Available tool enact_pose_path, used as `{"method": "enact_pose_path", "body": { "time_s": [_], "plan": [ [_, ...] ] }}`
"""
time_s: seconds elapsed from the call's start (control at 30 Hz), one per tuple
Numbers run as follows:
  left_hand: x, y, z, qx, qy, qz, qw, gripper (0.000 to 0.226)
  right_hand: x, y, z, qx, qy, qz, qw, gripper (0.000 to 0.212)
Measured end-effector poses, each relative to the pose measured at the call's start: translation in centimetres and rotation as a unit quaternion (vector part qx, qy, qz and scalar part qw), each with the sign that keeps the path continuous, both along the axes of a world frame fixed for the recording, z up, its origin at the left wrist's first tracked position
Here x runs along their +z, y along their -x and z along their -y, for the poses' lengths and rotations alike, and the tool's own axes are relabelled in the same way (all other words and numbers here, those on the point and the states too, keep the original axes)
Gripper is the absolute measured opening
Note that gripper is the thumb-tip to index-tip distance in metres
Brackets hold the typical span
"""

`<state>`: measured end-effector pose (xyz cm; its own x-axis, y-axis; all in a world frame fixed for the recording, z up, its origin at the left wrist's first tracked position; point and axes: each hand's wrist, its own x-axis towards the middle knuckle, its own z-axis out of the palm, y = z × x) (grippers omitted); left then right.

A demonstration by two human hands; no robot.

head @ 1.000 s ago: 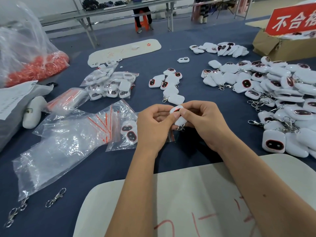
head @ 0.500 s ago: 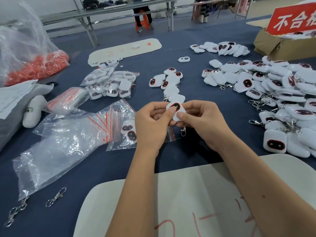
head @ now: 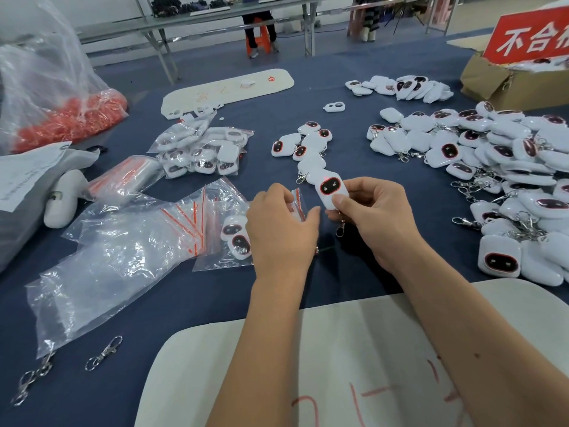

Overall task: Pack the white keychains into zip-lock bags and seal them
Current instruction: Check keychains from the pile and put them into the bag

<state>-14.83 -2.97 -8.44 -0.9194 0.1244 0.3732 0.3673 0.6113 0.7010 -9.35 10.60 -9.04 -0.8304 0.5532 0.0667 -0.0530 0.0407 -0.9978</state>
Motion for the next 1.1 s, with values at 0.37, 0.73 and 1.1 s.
{"method": "enact_pose_path", "body": {
  "time_s": [0.37,0.73,1.1],
  "plan": [
    [0.2,0.2,0.8,0.034,-0.155,0.058,0.986,0.01,0.1,-0.1,0.1,0.039,-0.016,-0.004,0.999,0.011],
    [0.8,-0.3,0.1,-0.015,-0.187,-0.076,0.979,0.014,0.0,0.0,1.3,0.097,-0.091,-0.028,0.991,0.007],
    [0.6,-0.1,0.0,-0.019,-0.233,-0.125,0.964,0.006,0.5,-0.3,2.8,0.133,-0.153,-0.03,0.979,0.046]
  ]
}}
